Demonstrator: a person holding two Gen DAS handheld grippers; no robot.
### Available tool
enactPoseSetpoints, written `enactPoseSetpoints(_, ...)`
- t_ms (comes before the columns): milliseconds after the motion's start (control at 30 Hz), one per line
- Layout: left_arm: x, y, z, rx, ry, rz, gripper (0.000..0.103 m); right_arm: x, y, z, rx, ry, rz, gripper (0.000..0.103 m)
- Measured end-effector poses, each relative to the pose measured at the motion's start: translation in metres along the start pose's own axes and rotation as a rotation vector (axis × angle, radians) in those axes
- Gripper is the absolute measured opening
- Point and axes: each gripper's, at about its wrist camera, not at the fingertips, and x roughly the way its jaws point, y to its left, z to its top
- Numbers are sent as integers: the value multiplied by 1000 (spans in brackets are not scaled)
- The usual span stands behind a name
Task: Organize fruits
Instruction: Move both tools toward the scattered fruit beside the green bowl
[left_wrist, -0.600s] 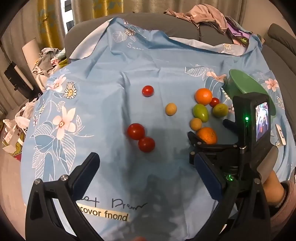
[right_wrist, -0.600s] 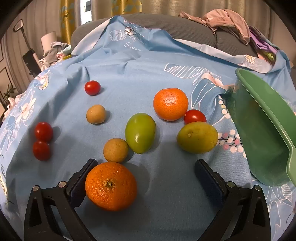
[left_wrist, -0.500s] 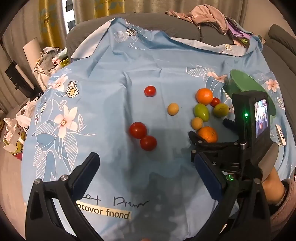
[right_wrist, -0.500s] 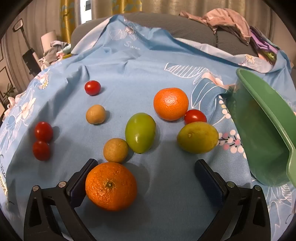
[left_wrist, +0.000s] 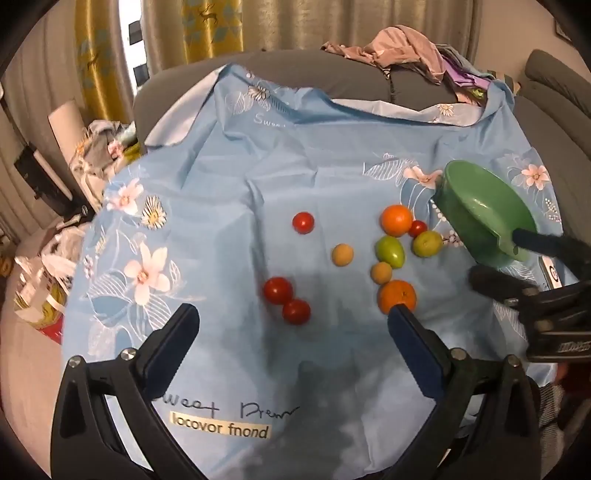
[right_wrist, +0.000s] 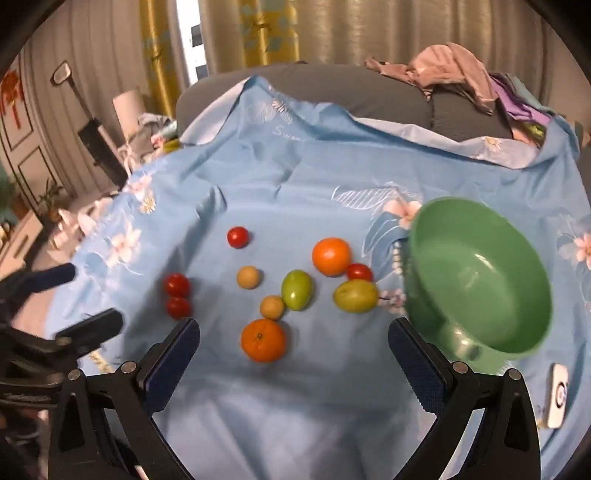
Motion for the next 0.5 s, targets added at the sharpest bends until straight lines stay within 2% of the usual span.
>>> enactPoseSetpoints(233,-16,-5,11,21,-34,22,102,-34,-3,8,-13,-52,-8,102)
enactPoseSetpoints(500,-22,-16,10,36,-43,8,102,-39,10,-3,-63,-84,0,102)
